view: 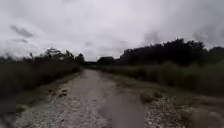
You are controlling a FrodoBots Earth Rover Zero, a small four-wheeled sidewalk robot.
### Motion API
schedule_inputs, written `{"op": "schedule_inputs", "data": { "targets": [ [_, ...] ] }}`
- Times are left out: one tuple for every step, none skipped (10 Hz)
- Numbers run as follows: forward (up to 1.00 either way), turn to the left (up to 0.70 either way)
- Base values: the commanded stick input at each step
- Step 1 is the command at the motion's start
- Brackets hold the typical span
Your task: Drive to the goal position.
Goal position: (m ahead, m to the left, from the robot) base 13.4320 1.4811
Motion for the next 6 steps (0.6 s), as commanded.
{"op": "schedule_inputs", "data": {
  "targets": [
    [0.7,0.0],
    [0.7,0.0],
    [0.7,0.0],
    [0.7,0.0],
    [0.7,0.0],
    [0.7,0.0]
  ]
}}
